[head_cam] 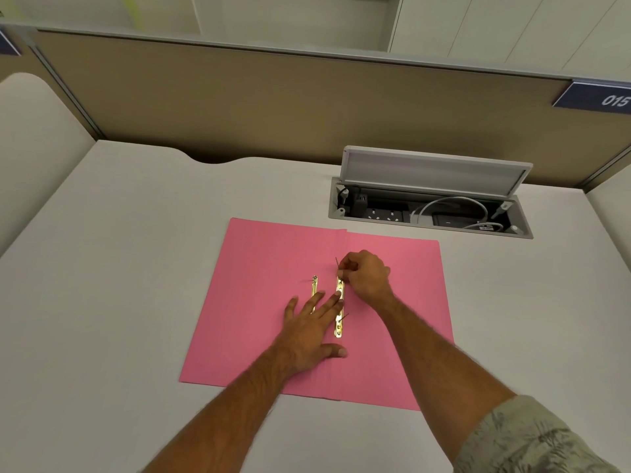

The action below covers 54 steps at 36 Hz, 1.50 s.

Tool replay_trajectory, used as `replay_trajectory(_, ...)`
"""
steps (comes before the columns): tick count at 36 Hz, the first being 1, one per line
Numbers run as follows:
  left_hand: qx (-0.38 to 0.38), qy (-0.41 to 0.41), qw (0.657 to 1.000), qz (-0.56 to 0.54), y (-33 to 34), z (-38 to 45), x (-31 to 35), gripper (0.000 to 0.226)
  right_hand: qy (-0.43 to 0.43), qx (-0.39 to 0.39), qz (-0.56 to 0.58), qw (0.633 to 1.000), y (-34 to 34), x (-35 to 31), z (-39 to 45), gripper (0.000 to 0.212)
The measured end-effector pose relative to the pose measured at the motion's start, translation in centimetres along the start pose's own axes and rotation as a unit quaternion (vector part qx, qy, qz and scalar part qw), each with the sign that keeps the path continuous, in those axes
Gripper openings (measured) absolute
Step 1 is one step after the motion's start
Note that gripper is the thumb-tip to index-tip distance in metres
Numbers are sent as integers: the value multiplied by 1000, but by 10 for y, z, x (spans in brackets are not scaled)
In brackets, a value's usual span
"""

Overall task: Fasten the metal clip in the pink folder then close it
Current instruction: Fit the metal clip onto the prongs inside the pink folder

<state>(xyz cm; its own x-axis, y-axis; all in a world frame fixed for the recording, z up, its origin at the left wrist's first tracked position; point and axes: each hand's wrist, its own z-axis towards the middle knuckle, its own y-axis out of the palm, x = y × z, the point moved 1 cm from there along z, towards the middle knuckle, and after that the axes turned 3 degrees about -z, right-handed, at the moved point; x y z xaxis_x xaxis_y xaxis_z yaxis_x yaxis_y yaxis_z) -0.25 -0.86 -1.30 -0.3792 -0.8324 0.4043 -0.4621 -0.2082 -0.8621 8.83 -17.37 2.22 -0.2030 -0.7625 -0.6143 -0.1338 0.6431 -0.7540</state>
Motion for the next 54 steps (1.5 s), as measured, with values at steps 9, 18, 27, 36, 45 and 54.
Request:
replay_trajectory(9, 3, 1, 1000, -6, 2, 1, -2, 102, -18, -10, -21, 1000, 2, 0, 5, 7)
replay_trajectory(18, 9, 4, 1000, -2, 4, 0, -4, 103, 57, 17, -18, 998, 5, -4, 7, 8)
replay_trajectory(27, -2, 21, 1000, -9, 2, 0, -12, 102, 150, 52, 59, 986, -1, -4, -1, 16)
replay_trajectory(36, -27, 33, 999, -20, -1, 3, -18, 109, 176, 25, 116, 977, -11, 2, -28, 14)
replay_trajectory(45, -18, 40, 999, -32, 0, 4, -19, 108, 156, -47, 105, 981, 0, 0, -75, 29)
replay_trajectory(54, -15, 31, 999, -23, 0, 7, -19, 113, 169, -65, 114, 977, -7, -5, -103, 13)
